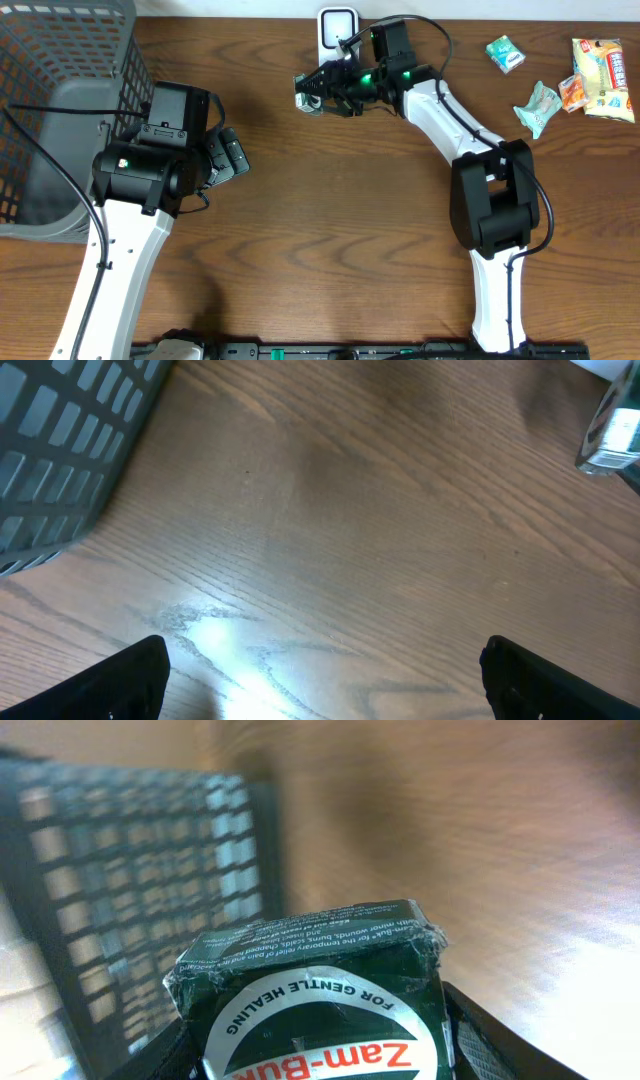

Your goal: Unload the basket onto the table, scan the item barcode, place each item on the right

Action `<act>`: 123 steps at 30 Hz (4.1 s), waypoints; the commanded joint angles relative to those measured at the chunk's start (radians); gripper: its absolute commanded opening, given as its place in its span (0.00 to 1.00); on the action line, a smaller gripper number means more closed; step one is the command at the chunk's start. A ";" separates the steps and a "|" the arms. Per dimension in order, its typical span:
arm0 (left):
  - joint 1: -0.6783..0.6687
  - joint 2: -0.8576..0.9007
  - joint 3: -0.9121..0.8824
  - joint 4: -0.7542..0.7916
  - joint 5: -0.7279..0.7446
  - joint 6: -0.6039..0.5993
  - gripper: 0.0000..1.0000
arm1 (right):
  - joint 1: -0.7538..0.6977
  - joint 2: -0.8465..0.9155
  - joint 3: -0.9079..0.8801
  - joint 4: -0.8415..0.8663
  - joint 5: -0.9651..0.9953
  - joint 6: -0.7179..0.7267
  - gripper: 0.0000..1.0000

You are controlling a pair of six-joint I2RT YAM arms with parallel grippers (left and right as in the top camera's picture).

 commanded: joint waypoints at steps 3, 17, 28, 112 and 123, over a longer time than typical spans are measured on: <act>0.004 -0.003 0.003 -0.003 -0.010 -0.001 0.98 | 0.038 0.008 0.017 -0.044 0.417 -0.205 0.40; 0.004 -0.003 0.003 -0.003 -0.010 -0.001 0.98 | 0.044 0.008 0.018 0.126 0.691 -0.540 0.45; 0.004 -0.003 0.003 -0.003 -0.010 -0.001 0.98 | 0.052 0.008 0.017 0.355 0.971 -0.758 0.42; 0.004 -0.003 0.003 -0.003 -0.010 -0.001 0.98 | -0.510 -0.125 0.018 -0.161 1.137 -0.745 0.99; 0.004 -0.003 0.003 -0.003 -0.010 -0.001 0.98 | -0.478 -0.490 0.018 -0.546 0.974 -0.635 0.99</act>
